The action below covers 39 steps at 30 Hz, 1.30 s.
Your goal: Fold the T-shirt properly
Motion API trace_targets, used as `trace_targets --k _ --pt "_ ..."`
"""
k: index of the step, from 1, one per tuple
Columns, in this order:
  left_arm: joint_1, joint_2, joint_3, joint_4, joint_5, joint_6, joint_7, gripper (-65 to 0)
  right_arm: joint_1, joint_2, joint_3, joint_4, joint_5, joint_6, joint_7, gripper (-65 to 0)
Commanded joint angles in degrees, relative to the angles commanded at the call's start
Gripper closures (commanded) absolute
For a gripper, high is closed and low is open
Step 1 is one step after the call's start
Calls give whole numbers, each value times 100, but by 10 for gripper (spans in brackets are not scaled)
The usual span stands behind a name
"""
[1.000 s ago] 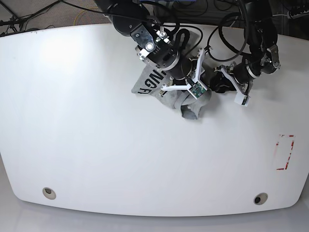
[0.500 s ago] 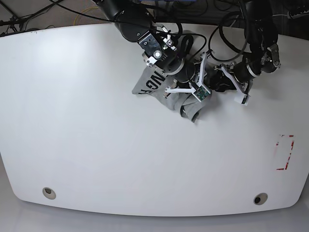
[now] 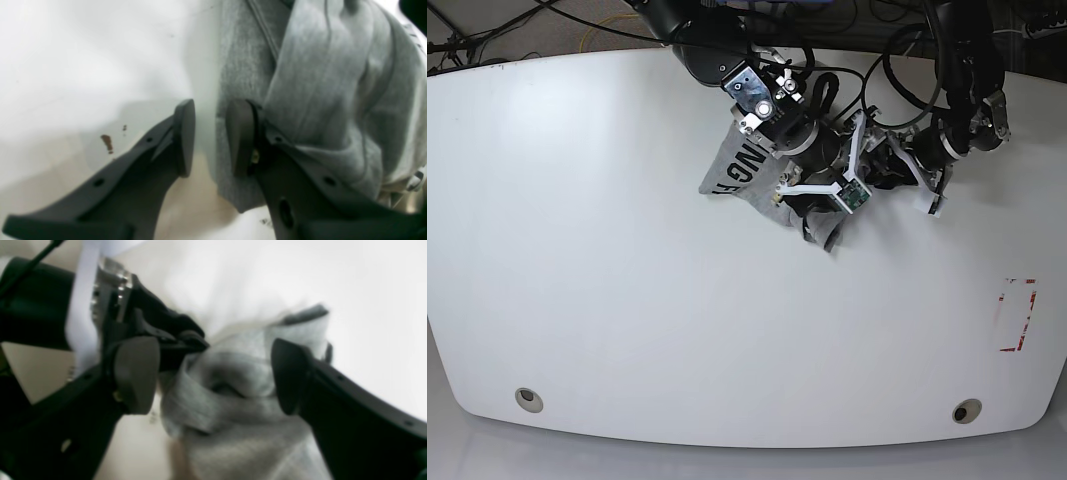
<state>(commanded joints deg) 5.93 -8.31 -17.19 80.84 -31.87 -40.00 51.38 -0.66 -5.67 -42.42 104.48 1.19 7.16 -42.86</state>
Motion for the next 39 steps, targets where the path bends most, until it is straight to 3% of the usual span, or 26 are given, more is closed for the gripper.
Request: trace_targets --k 5,10,16,20,24,33,39 --pt "0 -105 0 0 -9 0 0 -167 -158 35 53 404 -44 -26 0 -514" --pt "-105 -167 -44 0 -185 0 0 -167 -185 167 501 677 18 -9 9 -493" --pt "-149 -615 -273 -18 -1169 0 0 -167 -308 360 976 800 369 9 18 -442" --pt "-149 -747 -308 123 -1644 0 0 -167 -352 571 993 870 651 9 18 -411" --pt "-114 -1073 -325 536 -2233 0 0 -167 -642 870 985 1037 967 9 18 -390" --pt "105 -1574 -281 1029 -3455 0 79 -167 -1029 1301 1011 1178 905 -44 18 -385" --pt "105 -1398 -18 1240 -3587 0 580 -167 -1116 1653 1020 1169 879 -53 26 -352"
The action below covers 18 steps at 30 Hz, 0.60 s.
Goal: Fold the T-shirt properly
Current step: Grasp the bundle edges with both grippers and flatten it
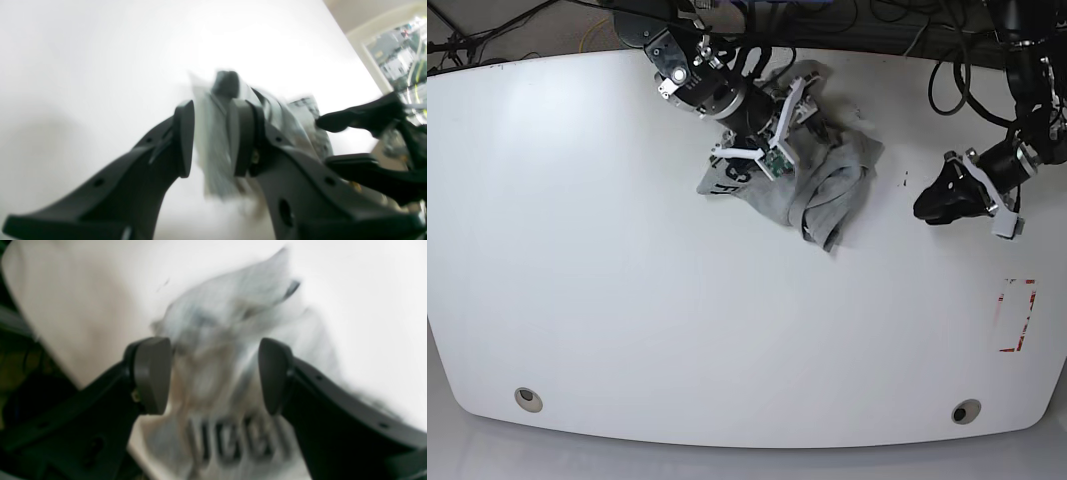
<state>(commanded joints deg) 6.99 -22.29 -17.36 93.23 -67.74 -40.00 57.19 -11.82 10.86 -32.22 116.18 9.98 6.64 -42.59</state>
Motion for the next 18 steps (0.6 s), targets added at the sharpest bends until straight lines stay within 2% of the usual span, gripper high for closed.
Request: trace_targets --k 4,8,13,18 --pt "35 123 325 -18 0 0 167 -167 -44 70 70 0 9 0 0 -268" --pt "79 167 782 -9 185 0 53 -167 -53 176 316 -62 35 26 0 -212" --pt "167 457 1143 141 571 0 -105 -167 -220 185 695 -44 62 62 0 -216" --pt "229 809 1169 123 1380 0 -114 -167 -88 185 1011 -246 26 70 0 -214"
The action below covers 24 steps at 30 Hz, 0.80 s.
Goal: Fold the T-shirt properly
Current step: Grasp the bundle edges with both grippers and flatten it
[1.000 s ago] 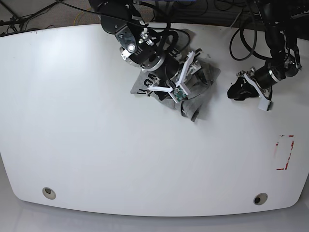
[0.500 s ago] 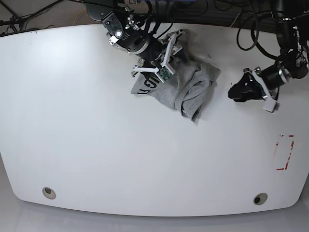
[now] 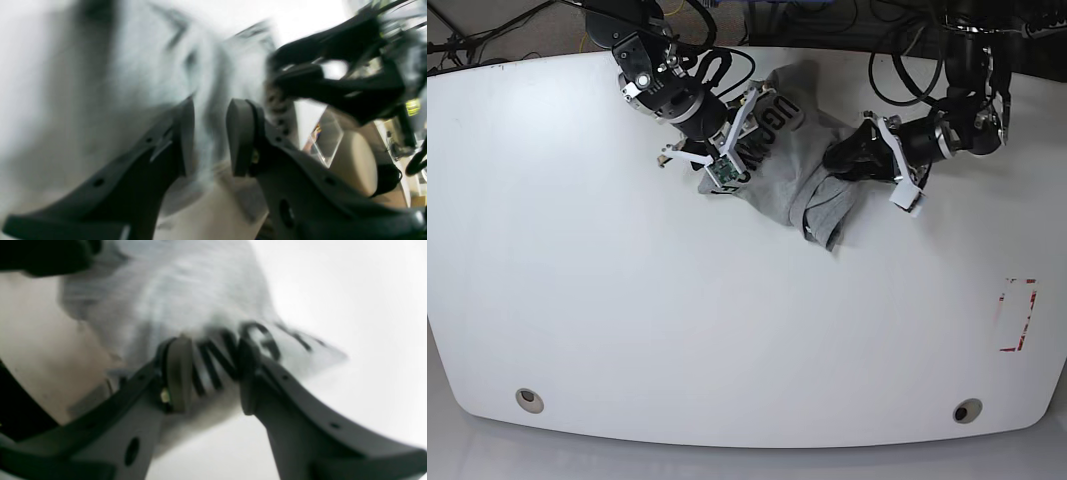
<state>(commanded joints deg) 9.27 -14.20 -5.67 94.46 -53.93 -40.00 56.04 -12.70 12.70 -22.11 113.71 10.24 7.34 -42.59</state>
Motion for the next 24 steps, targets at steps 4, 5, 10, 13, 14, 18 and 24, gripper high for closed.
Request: trace_targets --k 4,5,10,13,14,18,24 --pt "79 316 44 53 703 0 35 -167 35 0 79 -132 -18 0 9 -211" --pt "97 334 62 53 800 0 35 -167 26 9 79 -141 -18 0 9 -211" --pt "26 475 176 26 1327 0 9 -167 114 44 70 -545 -18 62 264 -211" --pt "53 501 211 79 1442 0 35 -167 105 44 88 -756 -18 211 580 -211" --pt "79 484 211 79 1433 0 35 -167 62 44 88 -809 -18 229 642 -211" --pt "62 466 185 79 1442 0 35 -165 26 44 88 -1143 -18 264 870 -209" --pt "26 105 176 211 1468 0 18 -165 -9 70 88 -1486 -18 273 1204 -209"
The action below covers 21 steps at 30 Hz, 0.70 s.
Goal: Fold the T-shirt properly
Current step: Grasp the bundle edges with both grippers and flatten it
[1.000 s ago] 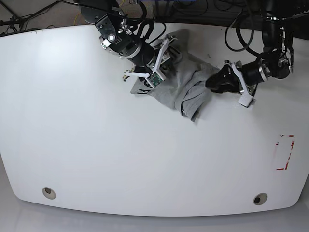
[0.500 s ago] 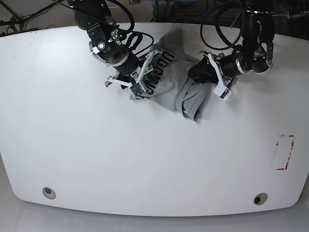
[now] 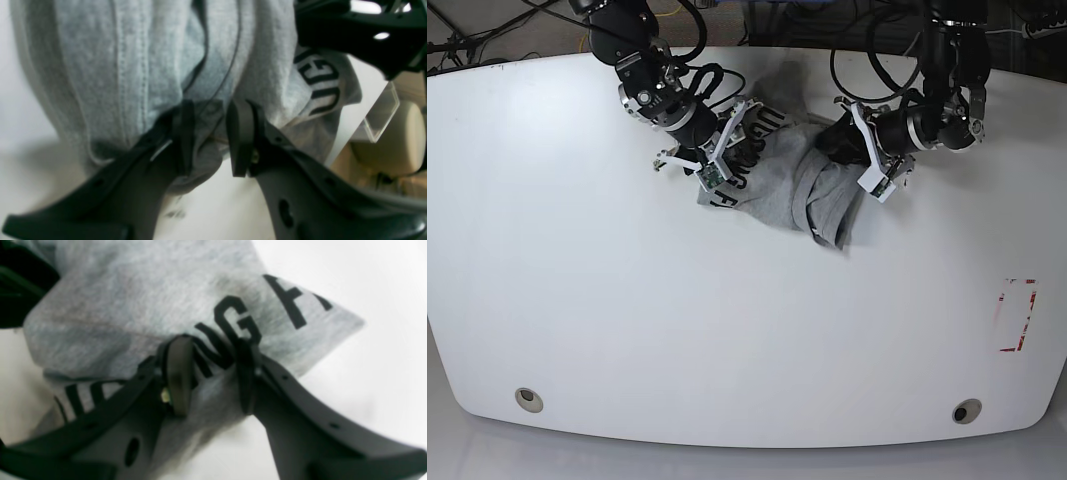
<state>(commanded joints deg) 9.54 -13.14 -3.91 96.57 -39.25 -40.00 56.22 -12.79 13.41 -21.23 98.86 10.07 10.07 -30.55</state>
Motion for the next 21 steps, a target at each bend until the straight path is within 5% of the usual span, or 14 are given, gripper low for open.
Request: trace_targets --k 14,21 --pt "-1090 -316 0 -853 1125 0 -18 -167 -185 9 0 0 -9 26 18 -209" --pt "-1292 -659 0 -457 993 0 26 -167 -237 0 -26 536 62 -9 -26 -211"
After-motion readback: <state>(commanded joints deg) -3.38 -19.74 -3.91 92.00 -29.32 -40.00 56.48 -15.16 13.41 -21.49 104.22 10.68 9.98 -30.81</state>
